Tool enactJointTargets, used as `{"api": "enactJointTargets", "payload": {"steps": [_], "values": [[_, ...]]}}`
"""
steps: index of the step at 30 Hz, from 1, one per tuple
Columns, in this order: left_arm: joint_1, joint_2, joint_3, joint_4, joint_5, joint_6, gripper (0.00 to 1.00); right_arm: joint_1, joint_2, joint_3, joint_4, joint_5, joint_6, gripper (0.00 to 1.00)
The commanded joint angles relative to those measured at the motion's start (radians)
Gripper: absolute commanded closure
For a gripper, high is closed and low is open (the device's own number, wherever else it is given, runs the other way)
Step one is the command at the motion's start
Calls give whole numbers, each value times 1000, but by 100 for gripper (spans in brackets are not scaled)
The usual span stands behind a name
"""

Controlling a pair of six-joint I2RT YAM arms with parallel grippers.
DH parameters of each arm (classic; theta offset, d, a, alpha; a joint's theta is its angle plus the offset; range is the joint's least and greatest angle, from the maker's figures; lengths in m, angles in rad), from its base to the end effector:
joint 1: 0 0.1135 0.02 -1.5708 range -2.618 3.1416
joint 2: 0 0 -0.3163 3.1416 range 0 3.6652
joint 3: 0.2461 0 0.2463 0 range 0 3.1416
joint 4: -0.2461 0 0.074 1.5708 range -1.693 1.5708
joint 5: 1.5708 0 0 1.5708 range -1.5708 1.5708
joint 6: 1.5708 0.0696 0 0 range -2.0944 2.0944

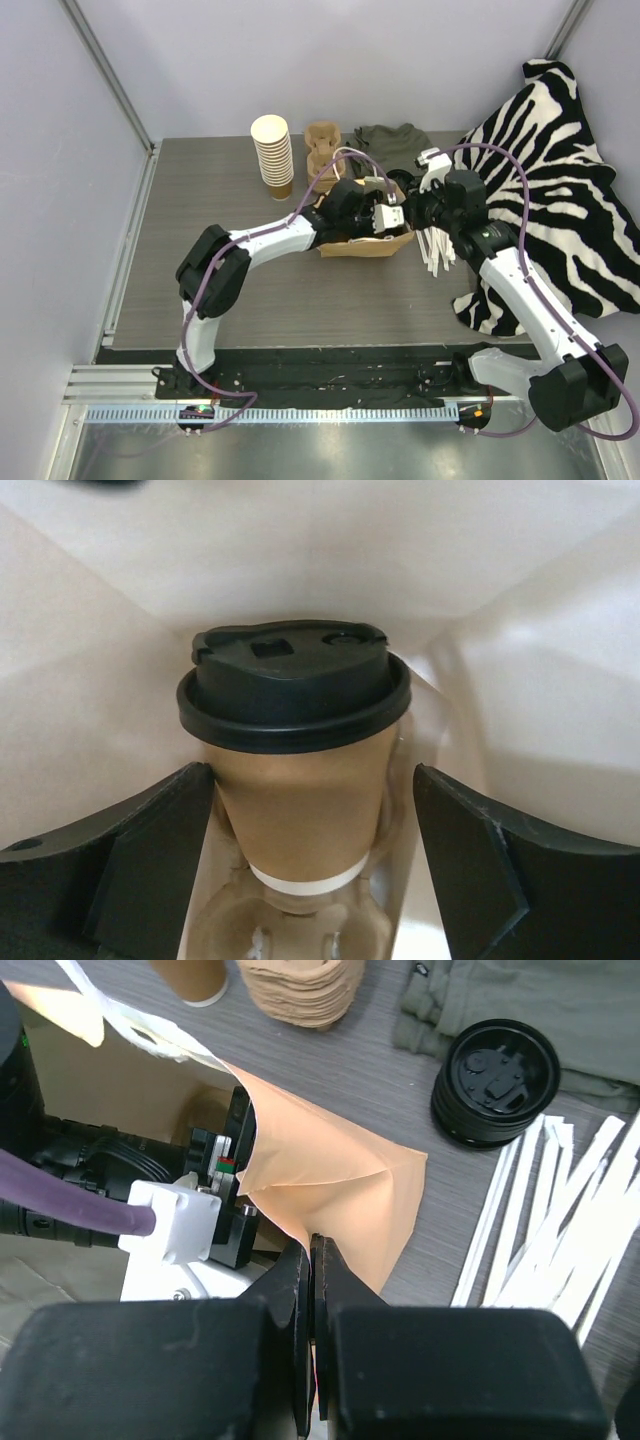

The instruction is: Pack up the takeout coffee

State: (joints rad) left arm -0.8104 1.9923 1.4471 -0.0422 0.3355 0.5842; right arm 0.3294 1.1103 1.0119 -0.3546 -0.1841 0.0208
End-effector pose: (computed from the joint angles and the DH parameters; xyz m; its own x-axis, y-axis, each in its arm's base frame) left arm 0.3287 -0.3789 0.2521 0.1629 0.5844 -0.7950 0.9389 0.1557 0.3069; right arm 0.2335 0.0933 0.3708 -0.4239 -0.1233 -0.8973 -0.4650 0.8798 0.0988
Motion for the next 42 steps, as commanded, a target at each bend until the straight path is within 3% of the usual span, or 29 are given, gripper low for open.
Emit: {"api": "enactJointTargets", "payload": {"steps": [1, 6, 13, 19, 28, 42], "values": [[16, 126, 50, -154, -26, 23, 18, 37, 6, 34, -49, -147, 30, 99], [14, 171, 87, -220, -73, 37, 23, 30, 22, 40, -52, -141, 36, 99], [17, 7, -25, -56, -99, -33, 56, 22, 19, 43, -55, -135, 33, 99], [19, -165, -103, 65, -84, -152, 74, 19, -4, 33, -52, -107, 19, 99], [17, -294, -168, 107, 5, -170, 81, 19, -12, 21, -32, -16, -5, 99], [45, -451, -205, -103, 33, -100, 82, 19, -27, 25, -24, 18, -16, 99]]}}
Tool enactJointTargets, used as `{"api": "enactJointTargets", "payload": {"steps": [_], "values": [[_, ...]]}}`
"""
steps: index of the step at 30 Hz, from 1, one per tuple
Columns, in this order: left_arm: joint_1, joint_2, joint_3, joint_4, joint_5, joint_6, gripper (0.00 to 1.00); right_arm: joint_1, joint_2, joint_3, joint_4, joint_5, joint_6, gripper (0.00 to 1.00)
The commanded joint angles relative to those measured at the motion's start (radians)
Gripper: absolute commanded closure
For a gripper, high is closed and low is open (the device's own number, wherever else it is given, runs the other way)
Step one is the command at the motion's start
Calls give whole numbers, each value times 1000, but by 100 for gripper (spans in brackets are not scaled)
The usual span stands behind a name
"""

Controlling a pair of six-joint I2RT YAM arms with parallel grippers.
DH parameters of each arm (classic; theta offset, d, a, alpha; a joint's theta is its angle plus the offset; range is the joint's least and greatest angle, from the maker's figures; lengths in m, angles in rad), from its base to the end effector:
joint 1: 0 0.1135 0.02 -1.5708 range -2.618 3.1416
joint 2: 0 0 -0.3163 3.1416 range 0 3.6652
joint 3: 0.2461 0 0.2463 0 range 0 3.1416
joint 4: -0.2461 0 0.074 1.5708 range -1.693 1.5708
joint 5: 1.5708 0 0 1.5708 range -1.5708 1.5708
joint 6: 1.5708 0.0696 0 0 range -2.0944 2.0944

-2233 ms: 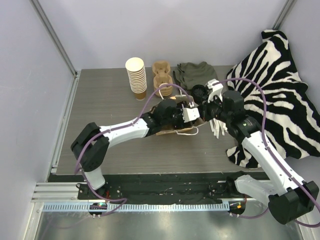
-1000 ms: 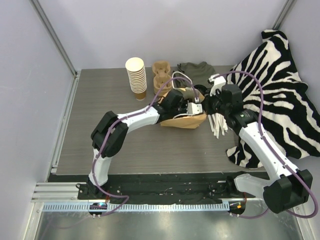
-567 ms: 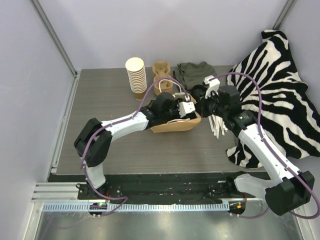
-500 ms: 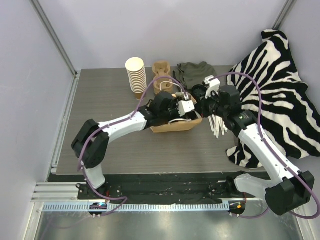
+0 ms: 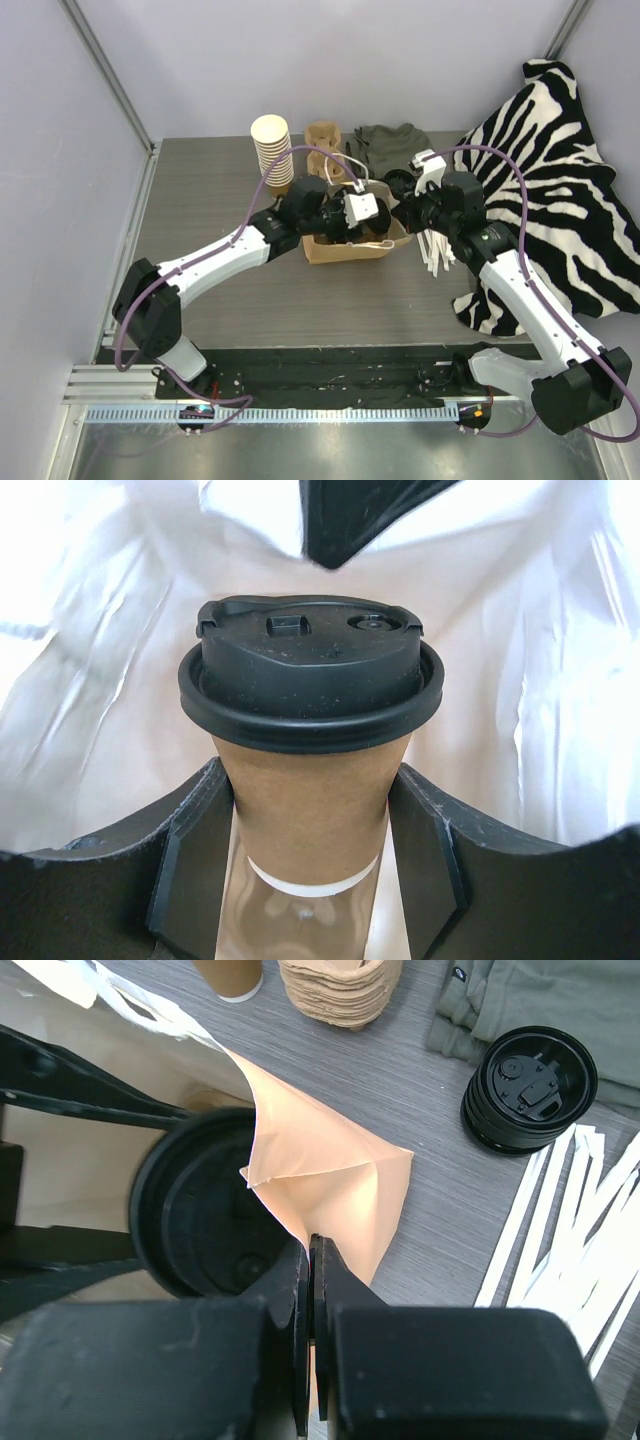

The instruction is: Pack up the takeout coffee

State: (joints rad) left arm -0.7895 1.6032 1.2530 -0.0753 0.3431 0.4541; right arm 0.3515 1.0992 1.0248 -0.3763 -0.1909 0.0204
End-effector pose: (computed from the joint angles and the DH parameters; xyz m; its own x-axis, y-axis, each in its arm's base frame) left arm 0.2667 -0.3021 0.3464 0.1267 0.4588 -0.8794 0.9223 0.2719 0.2748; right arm 0.2274 0.0975 0.3754 -0.4190 -0.1323 -0.8983 -0.4899 0.8659 0.1010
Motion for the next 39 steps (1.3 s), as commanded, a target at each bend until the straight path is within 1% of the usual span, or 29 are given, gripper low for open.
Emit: {"api": "enactJointTargets", "payload": {"steps": [1, 7, 9, 10, 12, 13, 17, 18, 23, 24, 26, 27, 30, 33, 39], "values": [[27, -80, -13, -86, 27, 34, 82, -3, -15, 14, -3, 24, -17, 99], [41, -132, -10, -66, 33, 29, 84, -3, 5, 23, -13, 19, -16, 99], [41, -146, 6, -55, 36, 15, 85, -3, 19, 34, -15, 16, -14, 96], [41, -149, 14, -40, 36, 8, 85, -3, 22, 38, -19, 16, -16, 92], [41, -150, 49, -34, 34, -8, 85, -3, 33, 54, -26, 11, -37, 88], [41, -149, 63, -29, 21, -29, 85, -2, 34, 57, -26, 10, -40, 82], [44, -144, 146, -26, -4, -80, 85, -3, 50, 86, -32, 19, -46, 74], [42, -146, 158, -27, -6, -90, 85, -3, 59, 92, -35, 21, -51, 70], [44, -175, 191, -44, -16, -121, 85, -3, 74, 141, -47, 22, -59, 55], [44, -189, 189, -49, -19, -123, 85, -3, 77, 150, -52, 22, -62, 48], [45, -203, 186, -55, -39, -126, 85, -5, 85, 182, -65, 18, -65, 41], [45, -210, 186, -61, -47, -127, 85, -5, 87, 196, -72, 8, -66, 33], [47, -239, 194, -67, -81, -138, 85, -5, 87, 260, -95, -5, -63, 20], [50, -269, 215, -84, -121, -159, 85, -5, 88, 357, -131, -24, -66, 13], [50, -362, 188, -104, -202, -176, 85, -5, 74, 506, -190, -74, -85, 9]]}}
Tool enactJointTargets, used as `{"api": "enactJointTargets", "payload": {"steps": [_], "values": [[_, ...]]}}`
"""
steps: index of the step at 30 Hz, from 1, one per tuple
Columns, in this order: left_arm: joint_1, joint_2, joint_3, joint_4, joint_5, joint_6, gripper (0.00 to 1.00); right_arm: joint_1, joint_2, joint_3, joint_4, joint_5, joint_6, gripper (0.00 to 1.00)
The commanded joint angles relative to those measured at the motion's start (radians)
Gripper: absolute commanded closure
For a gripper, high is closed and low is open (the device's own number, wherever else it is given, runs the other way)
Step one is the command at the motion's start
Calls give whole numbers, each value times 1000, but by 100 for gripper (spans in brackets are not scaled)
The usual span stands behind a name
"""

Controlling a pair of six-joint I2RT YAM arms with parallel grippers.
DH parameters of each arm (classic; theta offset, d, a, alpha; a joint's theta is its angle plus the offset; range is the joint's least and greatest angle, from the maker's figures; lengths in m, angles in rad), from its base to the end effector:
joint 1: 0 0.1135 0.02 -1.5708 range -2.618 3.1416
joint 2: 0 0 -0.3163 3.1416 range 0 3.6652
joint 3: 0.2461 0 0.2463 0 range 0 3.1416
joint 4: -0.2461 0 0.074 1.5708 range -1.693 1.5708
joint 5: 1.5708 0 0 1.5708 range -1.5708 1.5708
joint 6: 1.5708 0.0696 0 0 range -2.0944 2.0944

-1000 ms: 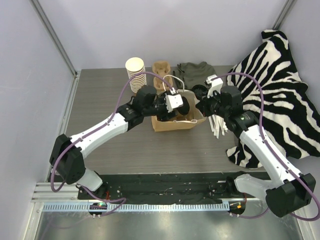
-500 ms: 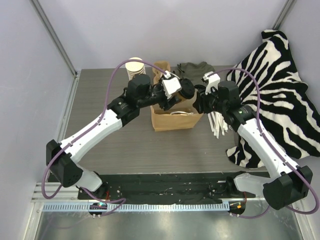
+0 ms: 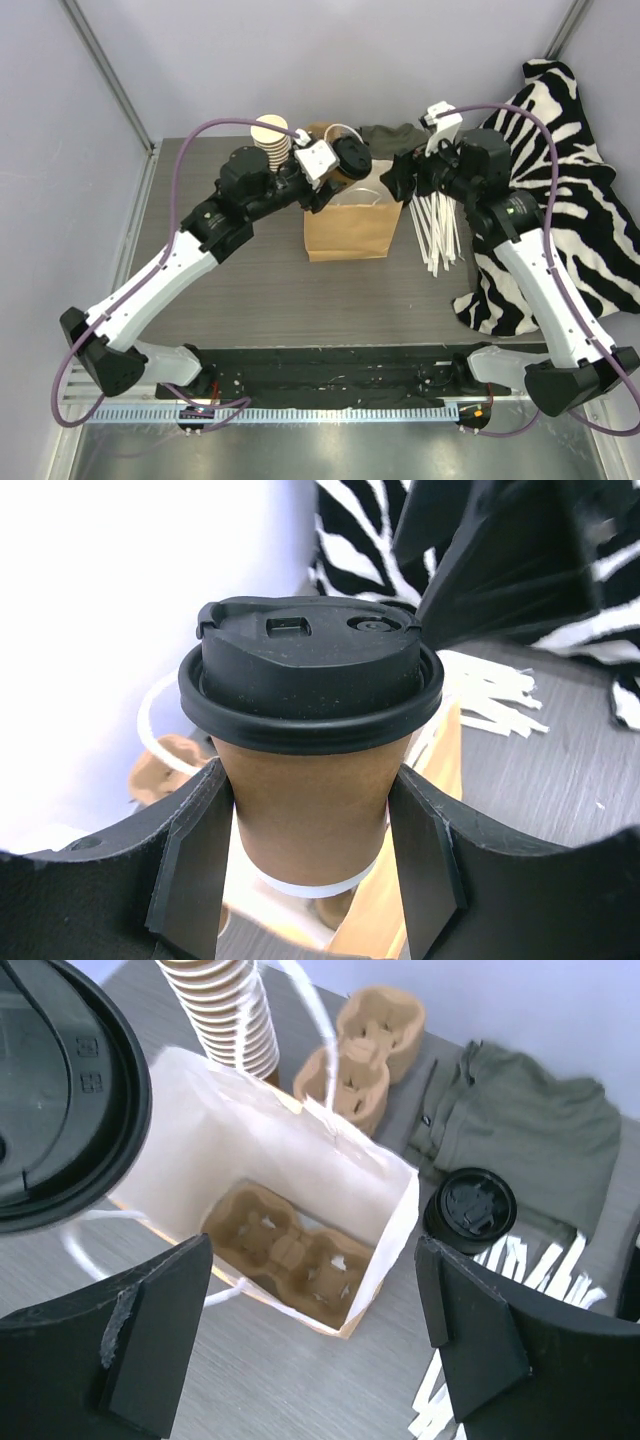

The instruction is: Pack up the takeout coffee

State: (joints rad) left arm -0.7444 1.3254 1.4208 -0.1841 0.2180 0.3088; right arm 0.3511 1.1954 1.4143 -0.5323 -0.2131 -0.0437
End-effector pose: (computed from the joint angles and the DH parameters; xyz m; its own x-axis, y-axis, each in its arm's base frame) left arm 0.2227 -0.2256 0.4902 0.1871 0.2311 -0.9548 0.8010 0.5268 0.2845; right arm 0.2384 0.1030 0.4744 -0.2663 -0.1430 -0.9532 -0.5372 0.8431 0.0236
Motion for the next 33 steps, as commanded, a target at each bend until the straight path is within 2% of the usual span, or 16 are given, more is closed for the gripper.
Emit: {"api": "enactJointTargets", "payload": {"steps": [1, 5, 9, 15, 17, 28, 33], "values": [[7, -98, 14, 2, -88, -34, 85, -4, -23, 139, -44, -99, -25, 8], [7, -187, -31, 20, -152, -42, 84, -4, -13, 228, -20, -262, 10, 5], [7, -247, -68, 26, -270, -45, 83, 17, 77, 296, 89, -383, 221, 3], [63, -344, -134, 8, -275, -69, 82, 184, 214, 348, 231, -411, 334, 3], [86, -354, -135, -1, -260, -83, 83, 204, 242, 354, 302, -420, 370, 3], [109, -410, -230, 17, -186, -66, 83, 289, 329, 434, 341, -410, 364, 3], [109, -422, -256, 3, -180, -47, 83, 289, 362, 505, 273, -420, 311, 3]]}}
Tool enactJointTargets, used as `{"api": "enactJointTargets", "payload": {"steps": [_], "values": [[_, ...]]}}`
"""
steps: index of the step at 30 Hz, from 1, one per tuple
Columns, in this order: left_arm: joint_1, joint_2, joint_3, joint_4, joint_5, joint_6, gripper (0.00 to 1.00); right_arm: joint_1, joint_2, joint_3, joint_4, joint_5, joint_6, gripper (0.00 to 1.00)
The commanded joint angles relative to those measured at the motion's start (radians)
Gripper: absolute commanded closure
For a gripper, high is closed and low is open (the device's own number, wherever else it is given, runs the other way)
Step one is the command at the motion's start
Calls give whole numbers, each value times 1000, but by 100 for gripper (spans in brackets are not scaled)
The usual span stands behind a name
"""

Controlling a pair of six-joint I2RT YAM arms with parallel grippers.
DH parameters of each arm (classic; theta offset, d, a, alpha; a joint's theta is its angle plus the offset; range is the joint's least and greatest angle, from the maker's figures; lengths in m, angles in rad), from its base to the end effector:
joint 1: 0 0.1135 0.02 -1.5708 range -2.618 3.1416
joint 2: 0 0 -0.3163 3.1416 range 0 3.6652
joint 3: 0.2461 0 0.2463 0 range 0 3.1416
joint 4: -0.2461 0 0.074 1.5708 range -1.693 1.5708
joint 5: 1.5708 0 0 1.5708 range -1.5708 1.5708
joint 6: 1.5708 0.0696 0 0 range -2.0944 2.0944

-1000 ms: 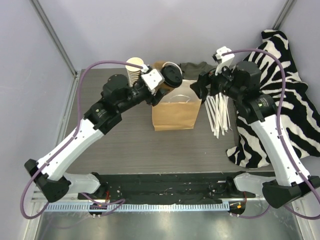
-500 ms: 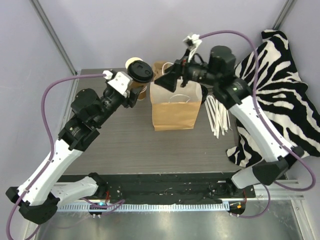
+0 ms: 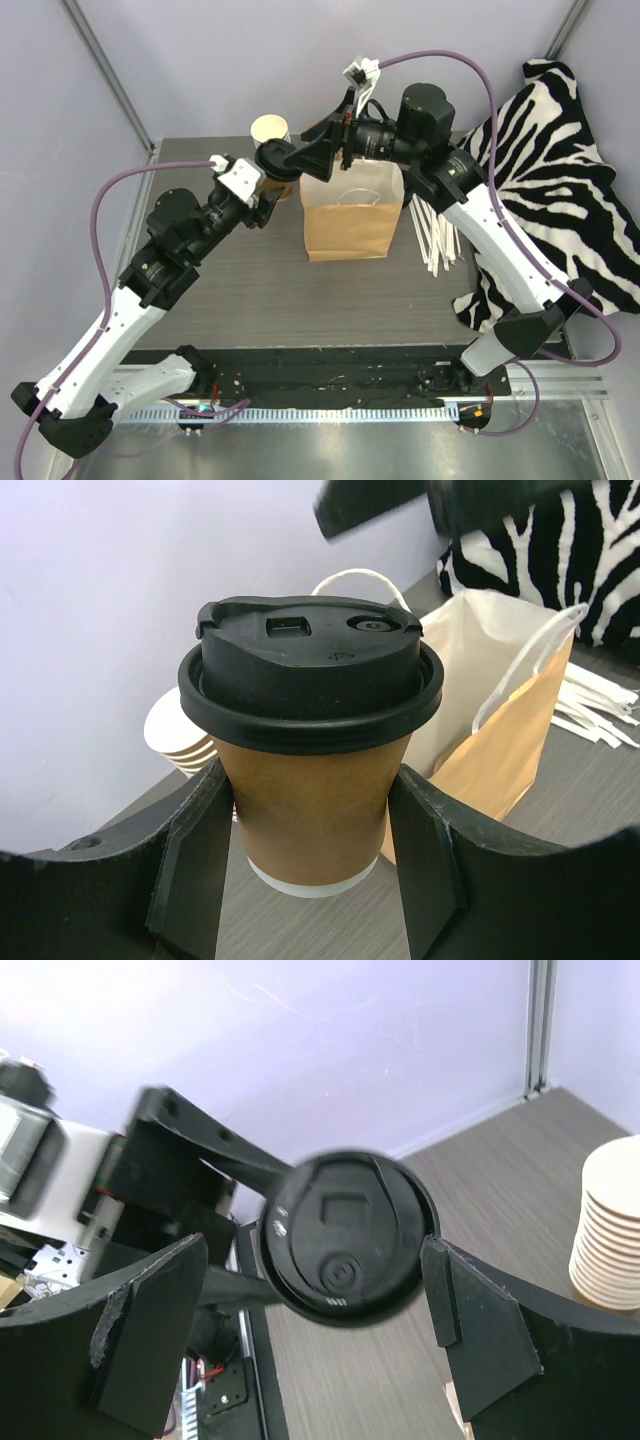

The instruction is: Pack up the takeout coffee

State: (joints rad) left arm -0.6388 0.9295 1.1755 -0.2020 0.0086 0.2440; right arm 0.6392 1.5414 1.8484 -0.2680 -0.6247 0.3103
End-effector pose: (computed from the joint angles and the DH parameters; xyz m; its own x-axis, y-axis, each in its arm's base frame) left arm 0.1532 -0.1145 0.4896 0.1800 0.1673 -0.9693 0.5767 0.7804 0.2417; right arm 0.2571 0.2418 0.5641 -0.2612 0.1145 -0.9585 -0.9170 0.2808 0.2834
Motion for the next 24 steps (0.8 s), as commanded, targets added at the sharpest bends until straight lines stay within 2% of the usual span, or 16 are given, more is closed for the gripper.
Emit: {"api": "enactJointTargets", "payload": {"steps": [1, 12, 24], "values": [[4, -29, -14, 24, 37, 18, 83, 1, 19, 77, -5, -12, -53, 3], [4, -17, -19, 26, 57, 15, 83, 25, 106, 204, -249, 43, -212, 5], [4, 0, -36, 42, 47, 17, 83, 47, 75, 176, -264, 8, -217, 0]]}}
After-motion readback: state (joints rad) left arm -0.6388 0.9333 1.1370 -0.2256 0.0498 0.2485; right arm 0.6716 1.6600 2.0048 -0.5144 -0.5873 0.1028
